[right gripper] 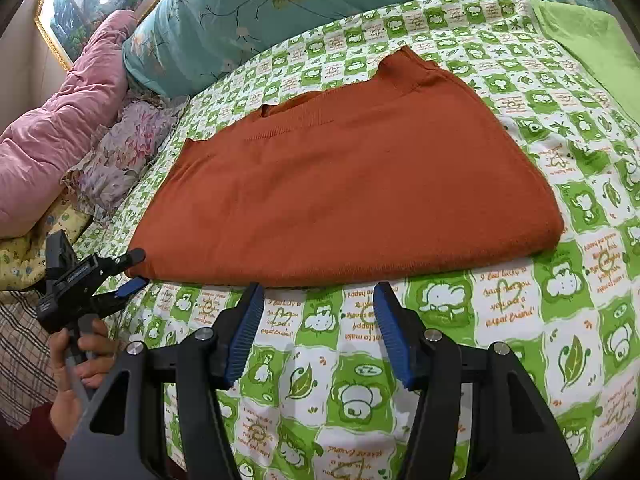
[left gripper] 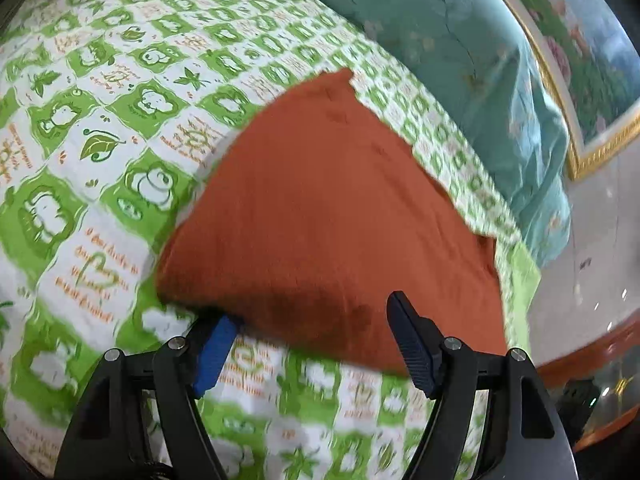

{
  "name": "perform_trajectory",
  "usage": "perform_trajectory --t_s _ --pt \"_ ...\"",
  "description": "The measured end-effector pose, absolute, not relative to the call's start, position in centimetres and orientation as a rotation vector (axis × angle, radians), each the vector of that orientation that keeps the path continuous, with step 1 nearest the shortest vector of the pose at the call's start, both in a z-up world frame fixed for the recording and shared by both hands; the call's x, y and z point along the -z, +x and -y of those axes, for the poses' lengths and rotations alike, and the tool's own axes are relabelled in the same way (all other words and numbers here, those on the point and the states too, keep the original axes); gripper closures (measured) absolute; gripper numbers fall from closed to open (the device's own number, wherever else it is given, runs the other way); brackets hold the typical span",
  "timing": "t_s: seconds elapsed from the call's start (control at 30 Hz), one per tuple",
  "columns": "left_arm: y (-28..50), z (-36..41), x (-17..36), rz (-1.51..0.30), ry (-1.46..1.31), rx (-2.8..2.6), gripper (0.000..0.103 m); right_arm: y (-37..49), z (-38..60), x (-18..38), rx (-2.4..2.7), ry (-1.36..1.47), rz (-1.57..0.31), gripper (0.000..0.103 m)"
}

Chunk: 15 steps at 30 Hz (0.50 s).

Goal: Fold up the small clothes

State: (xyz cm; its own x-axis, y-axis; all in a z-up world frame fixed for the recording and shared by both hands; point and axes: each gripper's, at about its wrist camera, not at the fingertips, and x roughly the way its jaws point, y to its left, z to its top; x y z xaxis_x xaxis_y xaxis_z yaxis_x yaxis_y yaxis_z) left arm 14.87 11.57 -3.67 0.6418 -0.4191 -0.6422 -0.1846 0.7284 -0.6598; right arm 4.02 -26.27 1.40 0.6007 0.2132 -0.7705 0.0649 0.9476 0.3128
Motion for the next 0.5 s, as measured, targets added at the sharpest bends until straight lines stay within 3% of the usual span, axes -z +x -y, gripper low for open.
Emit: perform_trajectory --t_s 0.2,0.27,0.33,0.43,0.5 --pt "17.1 -11.9 3.2 -0.877 -0.772 0.118 0.034 5.6 26.8 -1.7 -0.108 0.32 -0.948 0.045" --pt "17.3 -11.7 3.0 -0.877 -0.747 0.105 0.043 6.5 27.1 -1.9 -0.108 0.315 -0.97 0.037" --pt "17.4 -11.5 2.7 -0.876 -0.712 0.093 0.066 7.7 27.3 -1.9 -0.099 0.291 -1.01 0.034" --pt "17.4 -10.5 1.2 -0.853 -0.633 0.088 0.089 8.9 27.8 -2.3 -0.114 0.285 -1.012 0.034" --pt "17.3 -9.5 -0.4 -0.826 -0.555 0.092 0.09 9.5 28.4 -2.5 -0.111 0.283 -1.006 0.034"
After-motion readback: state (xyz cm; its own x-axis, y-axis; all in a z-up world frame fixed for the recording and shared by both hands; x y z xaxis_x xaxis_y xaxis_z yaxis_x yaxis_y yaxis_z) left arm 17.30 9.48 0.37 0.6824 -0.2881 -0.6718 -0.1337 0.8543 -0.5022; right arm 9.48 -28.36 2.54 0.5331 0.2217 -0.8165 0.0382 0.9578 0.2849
